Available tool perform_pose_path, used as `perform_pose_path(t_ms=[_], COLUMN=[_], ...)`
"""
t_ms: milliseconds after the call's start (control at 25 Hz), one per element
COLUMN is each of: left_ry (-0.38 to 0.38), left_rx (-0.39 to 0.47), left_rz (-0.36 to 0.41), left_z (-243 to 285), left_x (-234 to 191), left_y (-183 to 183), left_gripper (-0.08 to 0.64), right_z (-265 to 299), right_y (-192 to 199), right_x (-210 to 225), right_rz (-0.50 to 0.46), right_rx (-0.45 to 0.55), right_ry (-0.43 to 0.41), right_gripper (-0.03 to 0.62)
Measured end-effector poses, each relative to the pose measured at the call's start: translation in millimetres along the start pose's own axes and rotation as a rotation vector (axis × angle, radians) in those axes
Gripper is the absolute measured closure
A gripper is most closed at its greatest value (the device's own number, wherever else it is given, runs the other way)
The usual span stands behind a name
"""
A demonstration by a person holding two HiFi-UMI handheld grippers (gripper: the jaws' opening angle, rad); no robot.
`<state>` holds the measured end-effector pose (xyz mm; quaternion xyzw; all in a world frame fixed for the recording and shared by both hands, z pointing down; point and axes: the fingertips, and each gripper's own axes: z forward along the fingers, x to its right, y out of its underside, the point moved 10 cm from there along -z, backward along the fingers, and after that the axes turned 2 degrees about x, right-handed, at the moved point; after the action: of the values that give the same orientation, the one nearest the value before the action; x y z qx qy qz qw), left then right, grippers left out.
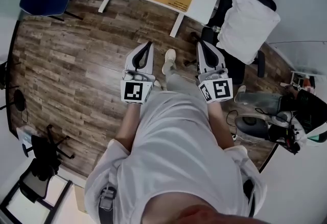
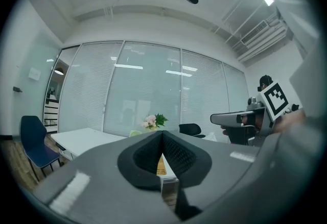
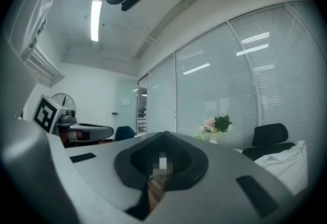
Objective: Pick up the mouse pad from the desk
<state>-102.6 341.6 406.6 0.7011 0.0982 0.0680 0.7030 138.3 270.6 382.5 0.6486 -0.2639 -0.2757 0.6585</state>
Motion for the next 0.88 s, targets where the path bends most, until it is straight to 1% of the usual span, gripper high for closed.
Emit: perform_pose_path(t_ms=[200, 360, 640, 880], left_ry=[-0.032, -0.056, -0.085, -0.098], left_rx=[-0.037, -0.068, -0.112, -0.145], left_rz=[0.037, 0.079, 0.086, 0.100], left_z=[45, 95, 188, 246], left_x=[-22, -45, -73, -82], left_y=[7, 4, 5, 5], left_gripper=[0.566, 0.566, 0.566, 0.566], right_z=[54, 106, 185, 223], right_y=[17, 26, 33, 42], right_x=[40, 78, 149, 200], right_rz=[0.030, 0.070, 0.081, 0.097], right_rx=[0.010, 0.016, -0.032, -0.078], right_ry=[-0.018, -0.035, -0.063, -0.048], right_gripper=[0.595, 0.595, 0.595, 0.595])
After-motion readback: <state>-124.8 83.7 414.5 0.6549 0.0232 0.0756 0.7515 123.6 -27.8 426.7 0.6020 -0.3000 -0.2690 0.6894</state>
